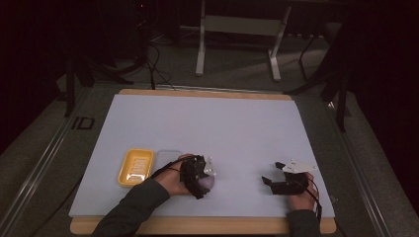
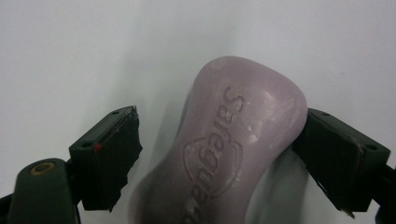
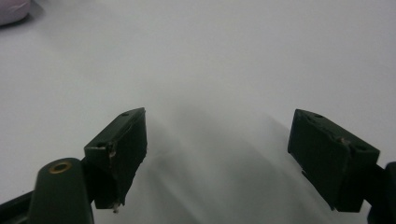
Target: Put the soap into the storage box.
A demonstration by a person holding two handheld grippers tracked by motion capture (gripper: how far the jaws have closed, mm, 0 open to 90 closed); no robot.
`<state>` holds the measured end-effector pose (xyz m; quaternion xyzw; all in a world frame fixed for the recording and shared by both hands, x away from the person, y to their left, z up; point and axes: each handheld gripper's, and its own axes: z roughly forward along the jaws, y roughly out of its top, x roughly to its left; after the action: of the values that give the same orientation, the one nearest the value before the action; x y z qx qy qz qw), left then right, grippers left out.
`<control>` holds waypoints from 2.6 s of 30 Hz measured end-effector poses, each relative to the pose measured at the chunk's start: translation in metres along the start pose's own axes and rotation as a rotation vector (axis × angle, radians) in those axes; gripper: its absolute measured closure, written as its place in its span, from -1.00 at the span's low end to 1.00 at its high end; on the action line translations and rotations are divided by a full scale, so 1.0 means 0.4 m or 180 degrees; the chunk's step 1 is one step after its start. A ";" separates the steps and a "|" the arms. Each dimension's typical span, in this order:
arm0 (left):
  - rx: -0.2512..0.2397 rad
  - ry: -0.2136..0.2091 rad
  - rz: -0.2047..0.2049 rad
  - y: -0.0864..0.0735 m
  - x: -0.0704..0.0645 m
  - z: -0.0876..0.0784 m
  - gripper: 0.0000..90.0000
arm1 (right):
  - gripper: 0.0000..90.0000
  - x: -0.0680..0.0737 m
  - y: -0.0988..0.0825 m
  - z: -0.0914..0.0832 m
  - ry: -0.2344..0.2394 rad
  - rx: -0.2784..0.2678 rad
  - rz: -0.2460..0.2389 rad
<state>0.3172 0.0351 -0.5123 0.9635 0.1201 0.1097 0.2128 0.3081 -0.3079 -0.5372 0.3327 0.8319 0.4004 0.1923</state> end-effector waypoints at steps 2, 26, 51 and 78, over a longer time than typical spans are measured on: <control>0.0031 0.0016 -0.0026 0.005 0.006 0.000 -0.61 | -0.57 0.000 0.000 0.000 0.0001 0.0002 0.0000; 0.0431 -0.0291 -0.0335 0.019 0.103 -0.001 -0.07 | -0.57 0.000 0.001 0.003 0.0015 0.0041 -0.0015; 0.0723 -0.0464 -0.0435 0.027 0.120 0.004 -0.08 | -0.57 0.001 0.001 0.003 0.0027 0.0048 -0.0025; 0.0732 -0.0395 -0.0447 0.035 0.128 -0.047 0.11 | -0.57 0.002 0.002 0.004 0.0027 0.0058 -0.0035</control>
<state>0.3634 0.0441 -0.4814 0.9756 0.1856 0.0203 0.1152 0.3087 -0.3064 -0.5376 0.3282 0.8381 0.3932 0.1880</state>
